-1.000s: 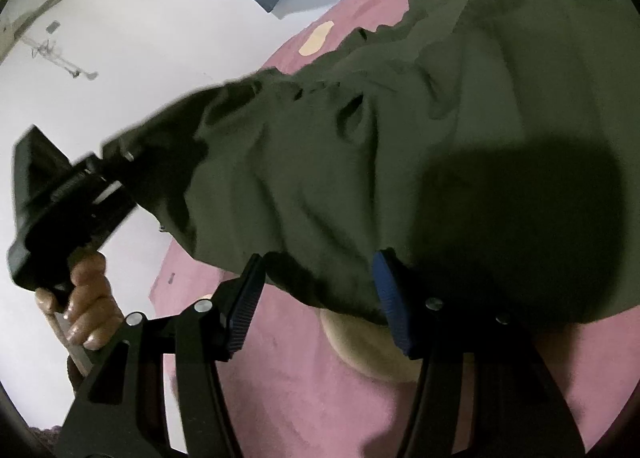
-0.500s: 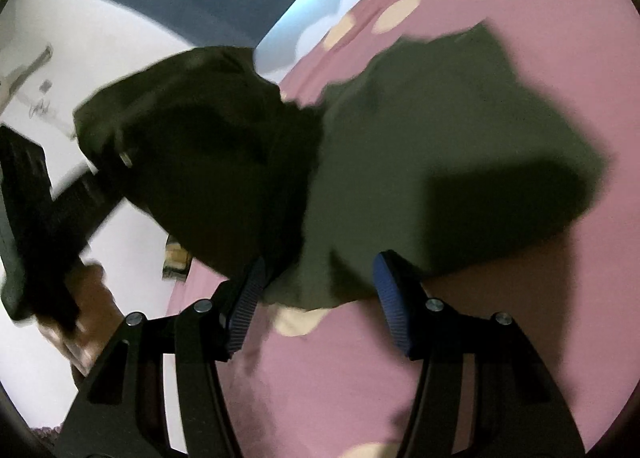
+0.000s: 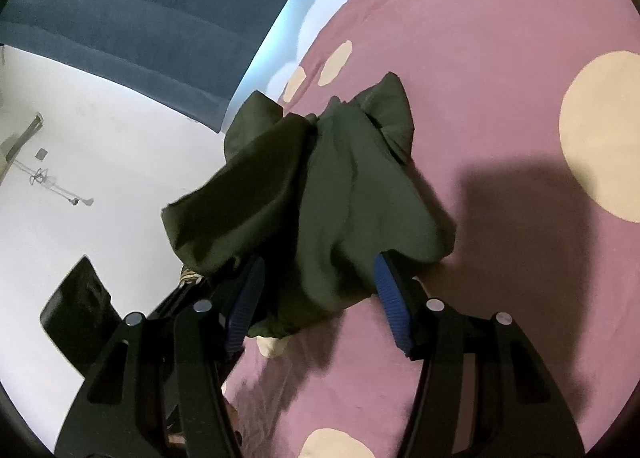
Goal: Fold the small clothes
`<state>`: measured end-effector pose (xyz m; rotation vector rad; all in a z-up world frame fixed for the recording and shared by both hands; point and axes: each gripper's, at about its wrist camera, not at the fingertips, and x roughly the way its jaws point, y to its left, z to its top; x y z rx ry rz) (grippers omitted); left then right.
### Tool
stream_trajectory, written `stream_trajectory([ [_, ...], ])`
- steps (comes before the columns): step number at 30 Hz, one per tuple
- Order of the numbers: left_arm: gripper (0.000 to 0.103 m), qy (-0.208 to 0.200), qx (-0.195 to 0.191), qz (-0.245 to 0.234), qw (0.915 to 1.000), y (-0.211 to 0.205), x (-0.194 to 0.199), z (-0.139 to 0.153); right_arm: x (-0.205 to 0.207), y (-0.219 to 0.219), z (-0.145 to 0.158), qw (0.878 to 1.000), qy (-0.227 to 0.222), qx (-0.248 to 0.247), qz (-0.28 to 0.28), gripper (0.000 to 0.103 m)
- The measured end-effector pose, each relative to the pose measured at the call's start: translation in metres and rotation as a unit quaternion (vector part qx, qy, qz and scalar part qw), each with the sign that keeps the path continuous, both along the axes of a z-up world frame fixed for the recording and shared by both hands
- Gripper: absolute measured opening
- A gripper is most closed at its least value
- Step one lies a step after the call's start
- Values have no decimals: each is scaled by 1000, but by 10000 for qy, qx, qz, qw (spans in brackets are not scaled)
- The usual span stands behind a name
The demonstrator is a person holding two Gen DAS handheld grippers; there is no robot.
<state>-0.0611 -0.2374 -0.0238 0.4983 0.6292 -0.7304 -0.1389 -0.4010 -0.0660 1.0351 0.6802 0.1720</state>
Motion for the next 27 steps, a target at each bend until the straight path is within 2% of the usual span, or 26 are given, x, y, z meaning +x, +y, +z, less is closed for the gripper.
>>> stream_trajectory([
  [1, 42, 48, -115, -57, 9999, 6, -3, 3, -1, -2, 1, 10000, -21, 26, 10, 63],
  [7, 69, 7, -795, -322, 9963, 54, -31, 27, 2, -7, 13, 9996, -169, 110, 191, 68],
  [10, 69, 239, -1156, -178, 9928, 85, -26, 34, 17, -7, 30, 9990, -233, 26, 388, 73],
  [14, 69, 625, -1621, 349, 9842, 122, 4, 36, 53, -9, 52, 9977, -222, -183, 620, 78],
  [19, 69, 897, -1761, 1040, 9747, 160, 42, 22, 119, -7, 58, 9941, 119, -262, 1043, 78],
  [24, 69, 1075, -1608, 1296, 9725, 171, 62, 1, 178, 8, 45, 9828, 669, -397, 1673, 78],
  [25, 69, 1128, -1580, 1320, 9721, 172, 64, -4, 186, 11, 42, 9817, 771, -486, 1674, 78],
  [27, 69, 1219, -1566, 1342, 9709, 173, 67, -11, 193, 19, 40, 9781, 831, -673, 1786, 57],
])
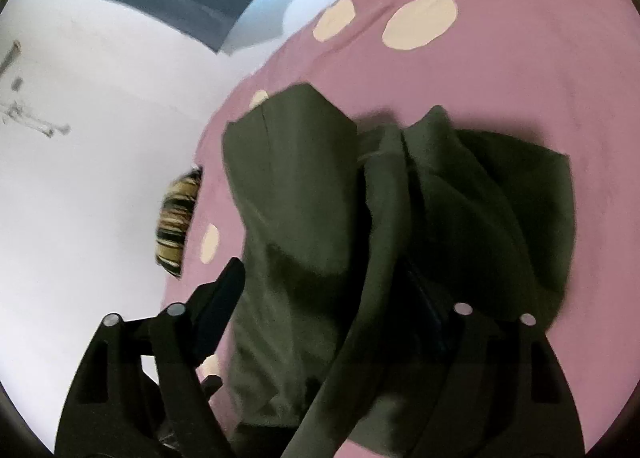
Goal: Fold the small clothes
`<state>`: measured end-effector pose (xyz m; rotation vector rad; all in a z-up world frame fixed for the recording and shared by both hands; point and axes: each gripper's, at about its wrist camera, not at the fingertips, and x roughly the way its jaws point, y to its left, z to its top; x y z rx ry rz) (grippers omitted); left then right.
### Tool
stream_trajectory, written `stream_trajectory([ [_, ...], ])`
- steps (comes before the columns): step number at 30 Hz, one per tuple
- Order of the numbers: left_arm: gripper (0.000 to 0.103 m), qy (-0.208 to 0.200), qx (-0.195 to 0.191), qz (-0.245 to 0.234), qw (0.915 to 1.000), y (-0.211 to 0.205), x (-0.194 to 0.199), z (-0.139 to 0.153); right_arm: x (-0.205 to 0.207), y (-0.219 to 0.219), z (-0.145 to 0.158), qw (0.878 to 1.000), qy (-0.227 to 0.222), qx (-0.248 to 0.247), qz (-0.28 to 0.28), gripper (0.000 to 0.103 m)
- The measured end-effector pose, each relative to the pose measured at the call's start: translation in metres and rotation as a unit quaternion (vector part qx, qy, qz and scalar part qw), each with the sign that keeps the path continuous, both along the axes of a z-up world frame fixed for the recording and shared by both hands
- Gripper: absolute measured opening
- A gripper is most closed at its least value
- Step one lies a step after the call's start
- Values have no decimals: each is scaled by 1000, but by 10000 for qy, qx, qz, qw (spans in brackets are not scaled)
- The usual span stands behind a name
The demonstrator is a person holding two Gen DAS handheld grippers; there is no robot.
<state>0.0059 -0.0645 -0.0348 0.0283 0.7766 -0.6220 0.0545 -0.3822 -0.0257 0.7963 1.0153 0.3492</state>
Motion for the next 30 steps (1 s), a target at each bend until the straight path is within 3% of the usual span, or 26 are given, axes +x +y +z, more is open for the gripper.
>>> stream_trajectory([
  [1, 69, 25, 6, 15, 10000, 1, 1, -3, 3, 7, 1, 9997, 0, -232, 91, 38],
  [2, 69, 47, 17, 24, 10000, 2, 2, -5, 4, 11, 2, 9991, -6, -411, 143, 26],
  [4, 69, 90, 18, 42, 9999, 1, 5, -9, 3, 17, 7, 9980, -133, -585, 208, 13],
  [8, 70, 156, -107, 36, 9998, 3, 9, -10, -16, 15, 35, 9959, -692, -562, 156, 6],
  [11, 73, 146, -177, -11, 9997, 4, 8, -9, -32, -1, 37, 9949, -875, -491, -62, 5],
  [13, 73, 147, -155, -94, 9997, 1, 9, -10, -38, -21, 23, 9956, -802, -401, -284, 5],
  [19, 73, 180, -23, -260, 9995, -10, 5, -16, -52, -71, -62, 9961, -237, 326, -779, 5],
  [24, 73, 65, 116, -412, 9991, -16, -3, -15, -54, -80, -76, 9929, -299, 857, -765, 7],
  [27, 73, -246, 363, -401, 9982, -18, -10, -15, -61, -88, -68, 9924, -226, 962, -738, 23],
  [30, 73, -327, 408, -442, 9977, -17, -14, -14, -81, -91, -45, 9932, -297, 695, -885, 55],
])
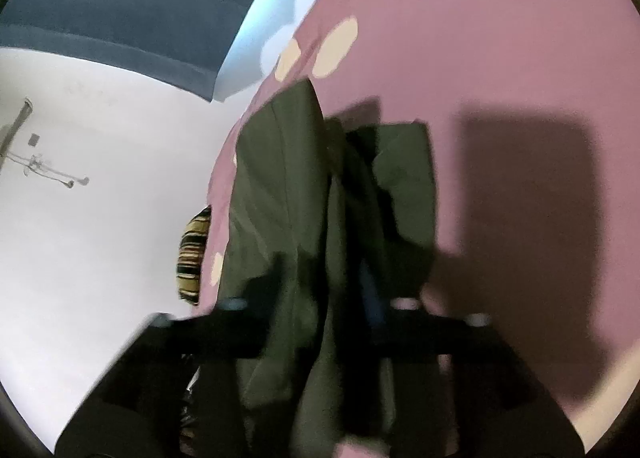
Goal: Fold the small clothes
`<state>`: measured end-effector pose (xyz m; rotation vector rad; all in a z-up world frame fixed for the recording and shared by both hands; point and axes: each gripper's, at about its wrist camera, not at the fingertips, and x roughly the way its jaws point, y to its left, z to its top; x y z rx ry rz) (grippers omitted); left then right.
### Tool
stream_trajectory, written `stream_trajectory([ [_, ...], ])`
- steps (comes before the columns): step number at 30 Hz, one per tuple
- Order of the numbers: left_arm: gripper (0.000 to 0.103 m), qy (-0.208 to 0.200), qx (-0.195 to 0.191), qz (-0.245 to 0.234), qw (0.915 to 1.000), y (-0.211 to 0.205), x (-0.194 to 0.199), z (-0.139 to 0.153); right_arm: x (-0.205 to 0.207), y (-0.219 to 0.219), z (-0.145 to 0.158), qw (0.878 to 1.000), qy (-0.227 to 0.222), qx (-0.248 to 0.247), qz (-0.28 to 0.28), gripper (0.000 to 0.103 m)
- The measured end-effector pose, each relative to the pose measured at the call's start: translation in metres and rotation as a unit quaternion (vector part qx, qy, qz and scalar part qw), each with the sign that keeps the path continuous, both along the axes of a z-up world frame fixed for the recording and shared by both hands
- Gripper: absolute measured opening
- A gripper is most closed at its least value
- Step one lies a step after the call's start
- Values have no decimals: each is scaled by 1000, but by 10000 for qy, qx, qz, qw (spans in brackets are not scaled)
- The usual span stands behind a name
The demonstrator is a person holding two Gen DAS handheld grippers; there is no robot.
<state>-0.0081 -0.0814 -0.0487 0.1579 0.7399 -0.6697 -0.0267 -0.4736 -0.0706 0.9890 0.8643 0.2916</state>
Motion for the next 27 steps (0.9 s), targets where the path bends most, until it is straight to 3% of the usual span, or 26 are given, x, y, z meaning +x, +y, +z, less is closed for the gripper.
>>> stream_trajectory([
  [6, 75, -118, 116, -12, 9999, -1, -10, -7, -50, 20, 29, 9981, -76, -588, 145, 65],
  [12, 77, -317, 314, 131, 9989, -7, -16, -1, -52, 54, 33, 9904, 70, -1279, 515, 70],
  [13, 77, -346, 315, 148, 9988, -6, -19, 0, -51, 58, 31, 9890, 120, -1358, 573, 67],
  [14, 77, -335, 310, 149, 9988, -5, -21, 0, -50, 62, 26, 9875, 177, -1444, 603, 46],
  [16, 77, -265, 327, 174, 9990, -3, -23, -3, -51, 66, 20, 9864, 227, -1514, 603, 19],
  [20, 77, -152, 391, 140, 9990, -9, -24, -10, -57, 68, 22, 9889, 29, -1390, 523, 13],
  [25, 78, -445, 524, 215, 9974, -22, -25, -7, -66, 64, 38, 9910, -374, -1215, 431, 12],
  [27, 78, -326, 473, 195, 9982, -23, -21, -8, -68, 60, 39, 9909, -444, -1218, 355, 11],
])
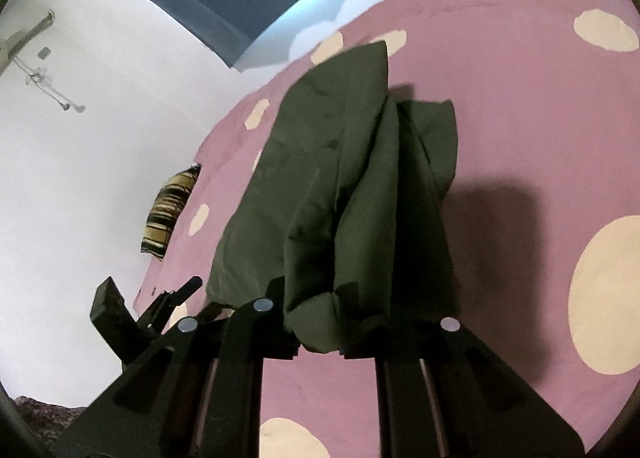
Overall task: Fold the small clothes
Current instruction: 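Pat the packed pouch flat with the left gripper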
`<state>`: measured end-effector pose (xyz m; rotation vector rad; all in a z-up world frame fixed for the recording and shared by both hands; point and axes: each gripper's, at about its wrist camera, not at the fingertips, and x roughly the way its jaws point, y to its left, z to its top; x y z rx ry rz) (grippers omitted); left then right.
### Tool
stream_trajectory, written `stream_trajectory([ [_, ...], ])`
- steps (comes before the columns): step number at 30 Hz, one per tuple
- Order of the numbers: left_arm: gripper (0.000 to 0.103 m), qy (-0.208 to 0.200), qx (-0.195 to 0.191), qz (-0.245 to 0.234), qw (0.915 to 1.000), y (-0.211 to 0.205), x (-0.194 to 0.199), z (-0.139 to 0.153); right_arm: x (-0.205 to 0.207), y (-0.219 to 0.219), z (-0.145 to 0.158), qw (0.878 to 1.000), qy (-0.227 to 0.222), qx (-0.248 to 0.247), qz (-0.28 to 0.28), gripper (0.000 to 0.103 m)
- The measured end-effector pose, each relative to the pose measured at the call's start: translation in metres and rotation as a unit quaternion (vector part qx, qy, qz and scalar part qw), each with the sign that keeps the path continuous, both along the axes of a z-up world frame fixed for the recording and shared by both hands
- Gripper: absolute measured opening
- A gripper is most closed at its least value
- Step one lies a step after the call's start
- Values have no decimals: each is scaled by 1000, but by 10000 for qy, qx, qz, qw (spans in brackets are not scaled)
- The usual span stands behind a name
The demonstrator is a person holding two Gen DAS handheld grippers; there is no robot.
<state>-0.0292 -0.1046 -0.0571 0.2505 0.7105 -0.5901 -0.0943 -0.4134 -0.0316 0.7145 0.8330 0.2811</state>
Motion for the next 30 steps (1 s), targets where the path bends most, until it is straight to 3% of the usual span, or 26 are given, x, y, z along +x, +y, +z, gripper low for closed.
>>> stream_trajectory([
  [6, 79, 506, -272, -21, 9983, 7, 10, -9, -8, -21, -51, 9976, 295, 606, -183, 11],
  [11, 79, 489, -252, -137, 9984, 3, 9, -12, -7, -38, -96, 9875, 297, 1522, -270, 9],
  [21, 79, 1170, -506, -54, 9918, 9, 24, -27, -7, -36, -91, 9860, 258, 1627, -246, 15],
  [25, 78, 1053, -535, -258, 9927, 16, 15, -20, -11, -43, -92, 9841, 296, 1745, -126, 31],
  [27, 78, 929, -721, -473, 9919, 26, 6, -9, -15, -48, -85, 9844, 384, 1711, -117, 45],
  [28, 78, 847, -824, -562, 9914, 32, 3, -1, -19, -51, -75, 9876, 363, 1516, -159, 60],
  [29, 78, 762, -968, -627, 9904, 40, 2, 9, -20, -55, -66, 9902, 303, 1345, -208, 69],
  [30, 78, 726, -1050, -629, 9898, 43, 4, 16, -19, -56, -59, 9923, 247, 1188, -238, 73],
])
